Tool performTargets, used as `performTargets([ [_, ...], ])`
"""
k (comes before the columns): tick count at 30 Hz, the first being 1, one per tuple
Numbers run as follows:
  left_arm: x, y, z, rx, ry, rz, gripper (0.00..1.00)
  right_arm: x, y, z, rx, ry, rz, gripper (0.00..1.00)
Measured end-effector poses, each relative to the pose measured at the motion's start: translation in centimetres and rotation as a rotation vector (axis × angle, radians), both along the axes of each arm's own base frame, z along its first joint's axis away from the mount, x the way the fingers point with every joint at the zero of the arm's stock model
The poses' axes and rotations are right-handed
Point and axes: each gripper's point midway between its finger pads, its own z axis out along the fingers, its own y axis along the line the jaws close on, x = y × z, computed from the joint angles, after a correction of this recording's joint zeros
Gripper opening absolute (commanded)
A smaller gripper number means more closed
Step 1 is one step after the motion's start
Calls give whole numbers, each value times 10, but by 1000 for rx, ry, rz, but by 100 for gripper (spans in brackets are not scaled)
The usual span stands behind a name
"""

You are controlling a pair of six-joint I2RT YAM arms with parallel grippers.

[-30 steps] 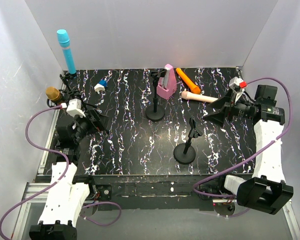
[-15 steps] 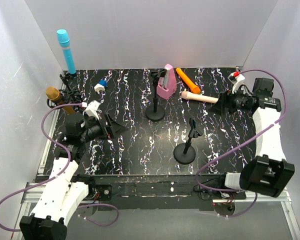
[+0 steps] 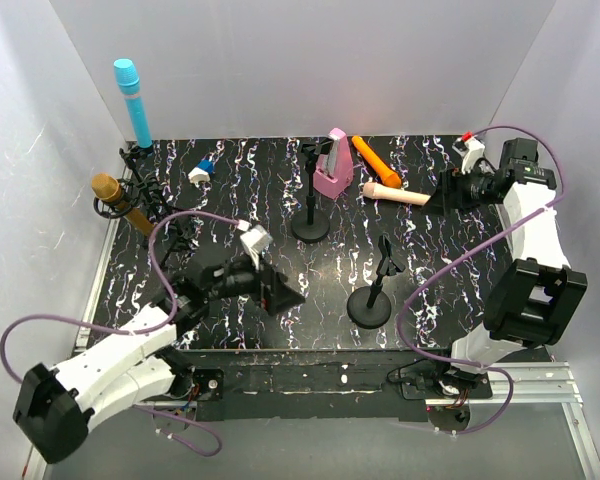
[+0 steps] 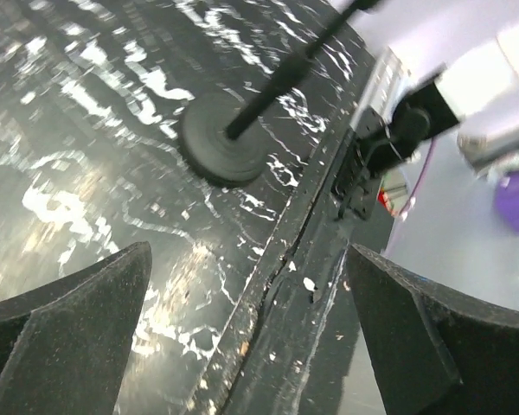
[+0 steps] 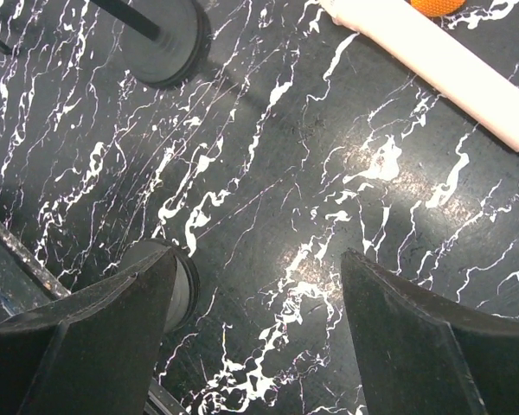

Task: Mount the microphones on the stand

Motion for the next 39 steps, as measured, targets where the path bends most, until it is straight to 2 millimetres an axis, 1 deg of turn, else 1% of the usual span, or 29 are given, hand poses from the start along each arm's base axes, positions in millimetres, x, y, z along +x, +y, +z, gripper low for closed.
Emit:
performTargets([
  [4,-22,-42,-2,-14,-237,-195,95,0,4,1,25,-7,23,84],
  [6,-28,-60,-10,-5,-329,-269,95,1,7,0,47,-8,34,84],
  [7,-28,-70,-17,10,-371,-306,95,1,9,-2,62,-9,41,84],
  [9,-23,-85,-31,48,-415,-347,96,-3,14,-9,95,4,52,84],
  [11,-14,-101,-40,73,-458,-372,97,-10,19,-22,124,29,62,84],
  [15,6,-134,-45,70,-548,-392,98,-33,29,-45,179,82,72,84],
  [18,21,-157,-49,56,-588,-394,97,-49,38,-49,224,84,90,84],
  [20,27,-169,-52,45,-599,-393,96,-54,42,-45,246,66,103,84],
  [22,31,-179,-53,31,-606,-391,94,-54,45,-37,261,30,118,84],
  [25,32,-191,-49,-1,-606,-389,87,-53,47,-26,280,-20,136,84],
  [31,21,-204,-28,-90,-582,-376,75,-54,44,-21,319,-44,136,84],
  [32,18,-206,-26,-102,-578,-374,72,-53,43,-20,323,-48,136,84],
  [34,14,-209,-22,-120,-568,-368,63,-53,42,-19,331,-55,139,84],
  [39,10,-213,-18,-136,-548,-351,47,-53,42,-18,334,-65,146,84],
])
